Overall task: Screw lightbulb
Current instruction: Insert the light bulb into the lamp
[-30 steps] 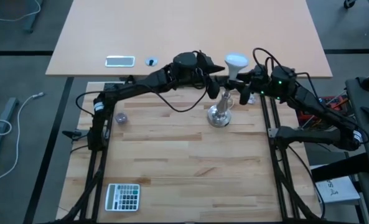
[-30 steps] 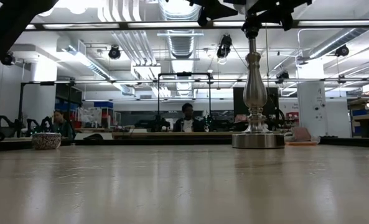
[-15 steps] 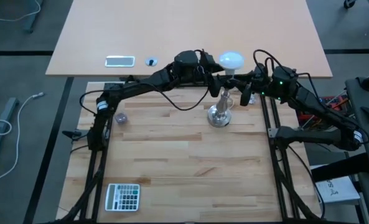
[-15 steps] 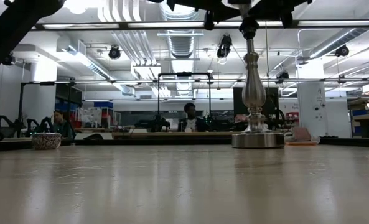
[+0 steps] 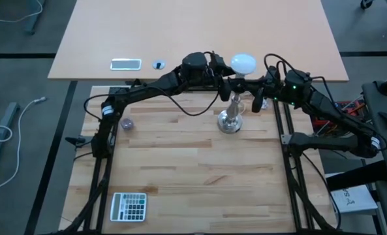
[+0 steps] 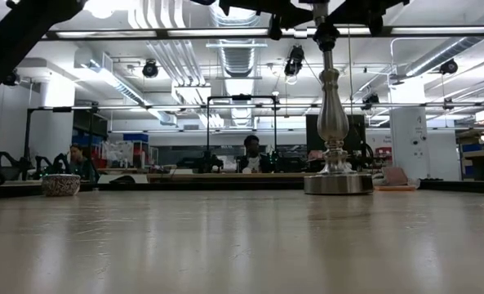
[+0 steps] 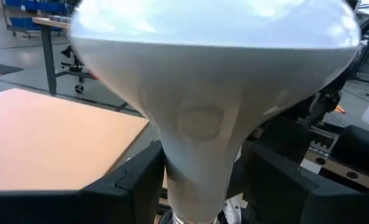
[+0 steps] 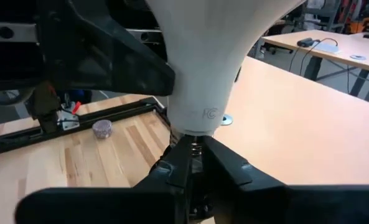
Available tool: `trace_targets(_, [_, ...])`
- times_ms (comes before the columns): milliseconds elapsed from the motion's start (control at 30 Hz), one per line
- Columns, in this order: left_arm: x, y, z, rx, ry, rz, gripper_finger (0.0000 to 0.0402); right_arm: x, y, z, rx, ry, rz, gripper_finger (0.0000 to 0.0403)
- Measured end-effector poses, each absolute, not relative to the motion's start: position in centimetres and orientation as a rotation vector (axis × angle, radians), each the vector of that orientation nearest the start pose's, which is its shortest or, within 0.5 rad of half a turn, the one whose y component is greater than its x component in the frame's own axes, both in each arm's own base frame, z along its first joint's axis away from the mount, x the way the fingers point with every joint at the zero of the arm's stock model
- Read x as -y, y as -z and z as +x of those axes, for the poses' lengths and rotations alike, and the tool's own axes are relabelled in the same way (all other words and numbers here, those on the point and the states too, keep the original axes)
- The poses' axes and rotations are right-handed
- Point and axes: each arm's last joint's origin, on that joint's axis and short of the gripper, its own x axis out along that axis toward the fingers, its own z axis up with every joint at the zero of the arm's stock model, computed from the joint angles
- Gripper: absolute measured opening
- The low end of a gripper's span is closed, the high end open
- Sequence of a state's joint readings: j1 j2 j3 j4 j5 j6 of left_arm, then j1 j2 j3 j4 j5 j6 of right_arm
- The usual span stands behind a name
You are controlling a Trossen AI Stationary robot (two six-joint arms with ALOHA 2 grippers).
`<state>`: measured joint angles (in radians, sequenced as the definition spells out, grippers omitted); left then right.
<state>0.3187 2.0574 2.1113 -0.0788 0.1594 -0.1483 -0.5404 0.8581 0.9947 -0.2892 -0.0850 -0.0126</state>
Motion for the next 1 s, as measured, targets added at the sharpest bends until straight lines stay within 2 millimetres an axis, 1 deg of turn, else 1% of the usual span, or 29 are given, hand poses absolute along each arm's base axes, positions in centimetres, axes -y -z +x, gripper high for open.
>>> trace_targets(67, [-14.6,-40.7,45.9,-0.013,-0.161,-0.153,0.0192,8.9,-38.1,15.3,-0.150,0.452,0.032,0.0020])
trace_targets(267, [-14.7,-40.7,45.9,-0.014,-0.162,-0.146,0.0141,8.9,-38.1,15.3,-0.150,0.451,0.025,0.0018])
trace_targets(467, [-14.8,-40.8,45.8,-0.001,-0.223,-0.151,0.0141,8.8,-38.2,15.2,-0.142,0.453,0.036,0.0018])
trace_targets(600, [-15.1,-41.1,45.6,0.022,-0.226,-0.136,0.0141,8.2,-38.6,14.1,-0.121,0.456,0.043,0.0018])
trace_targets(700, [-15.1,-41.7,45.4,0.053,-0.115,-0.118,0.0141,7.7,-39.0,13.3,-0.089,0.467,0.070,0.0018])
trace_targets(833, [-14.9,-42.3,45.1,0.083,0.103,-0.097,0.0141,7.0,-39.7,12.1,-0.023,0.465,0.135,0.0018])
trace_targets(933, [-14.7,-42.0,45.2,0.064,0.217,-0.094,0.0141,6.7,-39.8,11.9,0.000,0.403,0.212,0.0018])
trace_targets(1000, [-14.8,-41.6,45.5,0.056,0.224,-0.096,0.0141,6.6,-39.8,12.0,0.001,0.350,0.240,0.0018])
